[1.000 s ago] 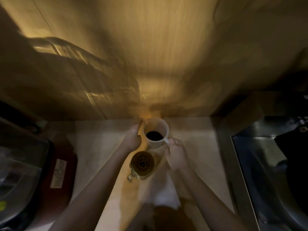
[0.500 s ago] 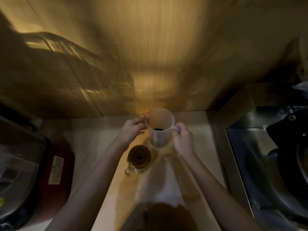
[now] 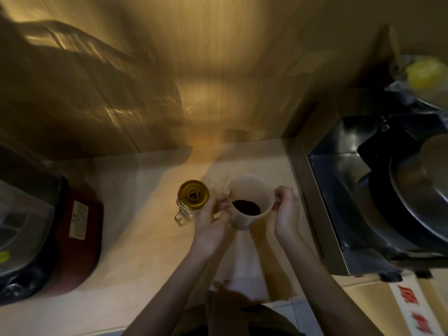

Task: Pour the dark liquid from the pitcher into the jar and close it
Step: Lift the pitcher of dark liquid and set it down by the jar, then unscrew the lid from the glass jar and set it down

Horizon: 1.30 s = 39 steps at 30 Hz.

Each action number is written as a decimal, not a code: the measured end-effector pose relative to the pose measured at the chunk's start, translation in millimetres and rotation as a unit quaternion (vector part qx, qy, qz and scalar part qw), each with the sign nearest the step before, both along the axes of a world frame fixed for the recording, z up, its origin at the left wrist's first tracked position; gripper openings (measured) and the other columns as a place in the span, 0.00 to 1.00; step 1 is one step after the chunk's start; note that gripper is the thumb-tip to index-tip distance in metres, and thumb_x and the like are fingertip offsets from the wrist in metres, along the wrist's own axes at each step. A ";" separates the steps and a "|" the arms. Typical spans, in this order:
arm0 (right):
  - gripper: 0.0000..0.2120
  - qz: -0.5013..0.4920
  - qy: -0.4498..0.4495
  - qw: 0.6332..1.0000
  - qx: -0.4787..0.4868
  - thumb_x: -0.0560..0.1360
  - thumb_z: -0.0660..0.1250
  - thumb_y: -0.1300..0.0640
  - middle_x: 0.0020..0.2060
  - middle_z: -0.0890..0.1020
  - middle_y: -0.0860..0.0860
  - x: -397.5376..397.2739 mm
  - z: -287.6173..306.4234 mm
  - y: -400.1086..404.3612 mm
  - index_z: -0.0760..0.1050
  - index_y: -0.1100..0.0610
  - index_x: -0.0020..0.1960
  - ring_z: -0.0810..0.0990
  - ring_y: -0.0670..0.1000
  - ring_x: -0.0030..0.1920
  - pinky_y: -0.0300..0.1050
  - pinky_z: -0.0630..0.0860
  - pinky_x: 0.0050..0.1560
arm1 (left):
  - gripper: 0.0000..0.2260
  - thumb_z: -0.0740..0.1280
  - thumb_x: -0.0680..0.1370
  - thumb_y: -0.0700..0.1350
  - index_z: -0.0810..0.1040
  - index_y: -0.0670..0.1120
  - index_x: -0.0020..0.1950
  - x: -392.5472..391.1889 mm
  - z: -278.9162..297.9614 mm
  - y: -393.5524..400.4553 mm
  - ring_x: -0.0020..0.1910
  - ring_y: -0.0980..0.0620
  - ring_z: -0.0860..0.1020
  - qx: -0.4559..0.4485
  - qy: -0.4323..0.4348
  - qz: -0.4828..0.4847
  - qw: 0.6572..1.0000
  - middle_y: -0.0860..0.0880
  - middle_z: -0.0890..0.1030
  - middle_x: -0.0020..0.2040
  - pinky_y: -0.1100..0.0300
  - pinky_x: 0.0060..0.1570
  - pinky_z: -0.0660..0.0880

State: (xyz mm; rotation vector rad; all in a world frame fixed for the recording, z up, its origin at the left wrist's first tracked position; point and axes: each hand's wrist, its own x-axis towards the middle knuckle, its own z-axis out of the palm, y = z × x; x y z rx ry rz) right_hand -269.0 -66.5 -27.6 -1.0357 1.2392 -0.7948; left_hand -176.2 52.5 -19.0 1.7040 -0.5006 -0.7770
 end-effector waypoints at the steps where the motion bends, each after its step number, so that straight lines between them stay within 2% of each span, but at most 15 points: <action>1: 0.16 -0.013 0.003 1.000 0.014 0.78 0.55 0.63 0.28 0.71 0.53 -5.5 -2.5 5.4 0.69 0.58 0.31 0.69 0.48 0.29 0.37 0.67 0.29 | 0.11 0.61 0.73 0.33 0.75 0.47 0.48 -6.3 -4.5 4.7 0.39 0.68 0.75 -0.001 0.000 0.000 1.000 0.51 0.76 0.42 0.75 0.42 0.70; 3: 0.17 -0.030 0.005 0.999 0.031 0.78 0.55 0.64 0.27 0.69 0.53 -16.8 -10.8 16.3 0.68 0.58 0.31 0.68 0.48 0.29 0.33 0.67 0.25 | 0.13 0.61 0.74 0.33 0.75 0.51 0.47 -17.5 -13.0 13.5 0.40 0.72 0.75 0.006 0.005 -0.009 1.000 0.54 0.77 0.43 0.75 0.43 0.70; 5: 0.17 -0.037 0.011 0.999 0.039 0.78 0.55 0.65 0.26 0.67 0.52 -26.4 -18.4 28.0 0.66 0.58 0.31 0.66 0.48 0.28 0.35 0.67 0.26 | 0.11 0.61 0.74 0.33 0.75 0.46 0.51 -26.6 -19.5 20.7 0.41 0.74 0.75 0.008 0.030 -0.018 0.999 0.56 0.77 0.44 0.76 0.42 0.71; 8: 0.17 -0.043 0.015 0.997 0.055 0.78 0.56 0.66 0.26 0.65 0.53 -34.8 -28.9 41.3 0.64 0.57 0.31 0.66 0.45 0.25 0.38 0.65 0.27 | 0.11 0.60 0.74 0.33 0.74 0.38 0.54 -32.8 -30.7 27.6 0.42 0.69 0.77 0.020 0.058 -0.013 0.998 0.54 0.78 0.46 0.75 0.42 0.72; 12: 0.18 -0.068 0.032 0.994 0.082 0.79 0.57 0.63 0.28 0.67 0.55 -40.9 -40.6 46.7 0.64 0.58 0.30 0.65 0.50 0.29 0.42 0.64 0.32 | 0.11 0.60 0.74 0.34 0.75 0.40 0.55 -34.4 -38.7 32.9 0.44 0.68 0.78 0.032 0.054 -0.034 0.997 0.57 0.78 0.47 0.75 0.41 0.71; 17: 0.19 -0.073 0.053 0.993 0.082 0.79 0.58 0.61 0.27 0.67 0.55 -43.0 -49.6 48.5 0.63 0.58 0.29 0.66 0.50 0.29 0.43 0.65 0.34 | 0.13 0.60 0.75 0.35 0.73 0.39 0.59 -35.6 -42.7 35.0 0.52 0.57 0.76 0.032 0.045 -0.050 0.997 0.50 0.78 0.52 0.76 0.47 0.70; 21: 0.18 -0.026 0.077 0.995 0.054 0.79 0.57 0.63 0.27 0.68 0.54 -46.8 -54.4 50.0 0.65 0.59 0.29 0.66 0.49 0.30 0.44 0.64 0.35 | 0.15 0.60 0.76 0.36 0.72 0.41 0.62 -31.9 -42.3 35.0 0.55 0.55 0.74 0.034 0.047 -0.059 0.997 0.50 0.76 0.55 0.78 0.47 0.70; 23: 0.17 0.014 0.099 0.994 0.035 0.78 0.58 0.64 0.29 0.70 0.56 -49.7 -58.5 49.6 0.69 0.65 0.31 0.68 0.51 0.32 0.44 0.65 0.37 | 0.15 0.60 0.76 0.37 0.72 0.43 0.63 -31.2 -40.7 35.6 0.54 0.56 0.74 0.042 0.048 -0.070 0.995 0.52 0.76 0.54 0.78 0.47 0.70; 25: 0.15 0.047 0.130 0.990 0.011 0.77 0.58 0.65 0.30 0.72 0.59 -52.7 -61.0 47.5 0.71 0.71 0.34 0.69 0.53 0.35 0.46 0.65 0.39 | 0.14 0.61 0.75 0.38 0.73 0.43 0.61 -27.9 -38.2 37.5 0.54 0.55 0.74 0.061 0.048 -0.072 0.994 0.51 0.77 0.53 0.74 0.46 0.71; 27: 0.13 0.079 0.166 0.982 -0.032 0.76 0.59 0.65 0.30 0.72 0.58 -52.8 -58.0 42.4 0.71 0.69 0.34 0.70 0.53 0.35 0.46 0.65 0.39 | 0.12 0.61 0.75 0.38 0.76 0.44 0.56 -18.1 -36.8 40.7 0.53 0.52 0.75 0.093 0.030 -0.079 0.992 0.49 0.78 0.52 0.65 0.48 0.71; 29: 0.13 0.127 0.217 0.961 -0.110 0.77 0.60 0.65 0.32 0.73 0.57 -47.3 -46.8 34.6 0.71 0.64 0.34 0.70 0.54 0.35 0.46 0.65 0.40 | 0.10 0.60 0.74 0.37 0.78 0.44 0.50 -4.3 -32.7 44.6 0.50 0.51 0.77 0.114 -0.001 -0.100 0.988 0.48 0.80 0.49 0.60 0.47 0.69; 32: 0.09 0.195 0.267 0.915 -0.230 0.77 0.61 0.64 0.40 0.77 0.56 -30.5 -25.0 23.6 0.77 0.65 0.42 0.74 0.56 0.45 0.47 0.69 0.46 | 0.10 0.58 0.75 0.37 0.77 0.46 0.48 20.6 -19.8 50.7 0.46 0.50 0.79 0.124 -0.041 -0.109 0.985 0.47 0.81 0.46 0.68 0.39 0.70; 34: 0.08 0.247 0.291 0.877 -0.293 0.77 0.61 0.63 0.46 0.78 0.57 -15.9 -13.6 19.4 0.78 0.64 0.47 0.73 0.55 0.51 0.46 0.68 0.51 | 0.10 0.58 0.76 0.37 0.78 0.46 0.46 36.2 -11.2 56.6 0.42 0.52 0.78 0.118 -0.063 -0.082 0.988 0.46 0.81 0.42 0.72 0.36 0.69; 37: 0.12 0.324 0.302 0.822 -0.358 0.76 0.60 0.57 0.52 0.77 0.57 12.1 -0.3 20.4 0.76 0.62 0.55 0.71 0.56 0.56 0.47 0.68 0.55 | 0.09 0.59 0.75 0.37 0.78 0.46 0.44 51.4 -9.1 66.2 0.40 0.50 0.76 0.118 -0.125 0.019 0.985 0.46 0.79 0.39 0.61 0.40 0.71; 39: 0.17 0.371 0.300 0.799 -0.366 0.76 0.62 0.54 0.58 0.75 0.56 33.2 6.6 24.9 0.73 0.60 0.62 0.70 0.56 0.61 0.49 0.68 0.60 | 0.07 0.61 0.74 0.38 0.77 0.44 0.47 56.3 -15.1 70.2 0.42 0.48 0.75 0.137 -0.173 0.098 0.970 0.45 0.79 0.43 0.55 0.43 0.72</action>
